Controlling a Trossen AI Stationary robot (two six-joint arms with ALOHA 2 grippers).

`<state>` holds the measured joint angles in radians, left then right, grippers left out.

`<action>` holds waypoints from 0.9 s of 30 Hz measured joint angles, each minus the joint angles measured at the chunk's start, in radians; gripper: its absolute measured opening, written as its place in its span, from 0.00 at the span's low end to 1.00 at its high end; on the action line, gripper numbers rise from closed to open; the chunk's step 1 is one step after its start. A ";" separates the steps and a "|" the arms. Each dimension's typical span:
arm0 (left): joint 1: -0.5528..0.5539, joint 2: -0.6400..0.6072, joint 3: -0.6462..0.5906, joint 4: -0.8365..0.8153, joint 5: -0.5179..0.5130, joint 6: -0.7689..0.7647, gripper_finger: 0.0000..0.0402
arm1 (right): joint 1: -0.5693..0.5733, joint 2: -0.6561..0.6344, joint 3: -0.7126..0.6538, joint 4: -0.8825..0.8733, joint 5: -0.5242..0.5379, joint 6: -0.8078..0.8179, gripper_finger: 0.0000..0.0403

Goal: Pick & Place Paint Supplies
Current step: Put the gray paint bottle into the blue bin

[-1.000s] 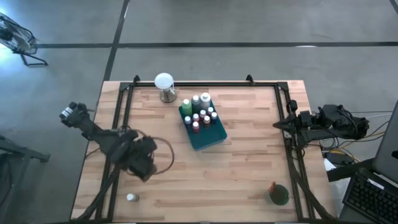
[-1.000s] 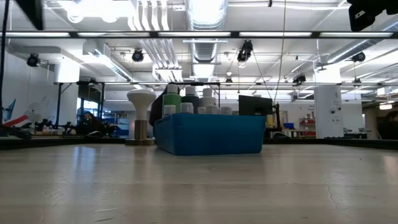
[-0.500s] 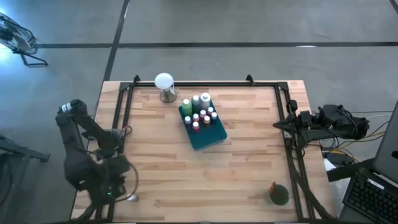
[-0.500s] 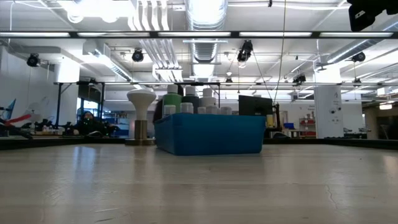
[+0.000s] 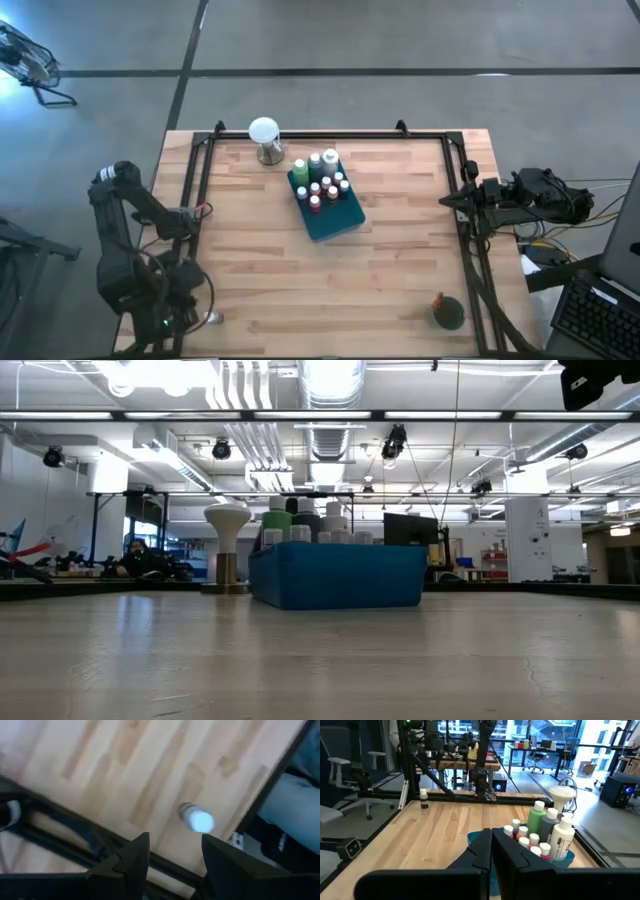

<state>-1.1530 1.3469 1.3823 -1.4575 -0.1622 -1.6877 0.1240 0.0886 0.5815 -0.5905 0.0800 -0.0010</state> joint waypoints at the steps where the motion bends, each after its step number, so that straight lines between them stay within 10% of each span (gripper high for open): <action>1: 0.000 0.012 0.000 0.022 0.001 0.019 0.46 | 0.000 0.000 0.000 0.000 0.000 0.000 0.02; 27: 0.007 0.218 0.006 0.220 0.088 0.357 0.46 | 0.000 0.000 0.000 0.000 0.000 0.000 0.02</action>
<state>-1.1461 1.5646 1.3881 -1.2374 -0.0742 -1.3305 0.1238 0.0885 0.5813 -0.5903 0.0803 -0.0010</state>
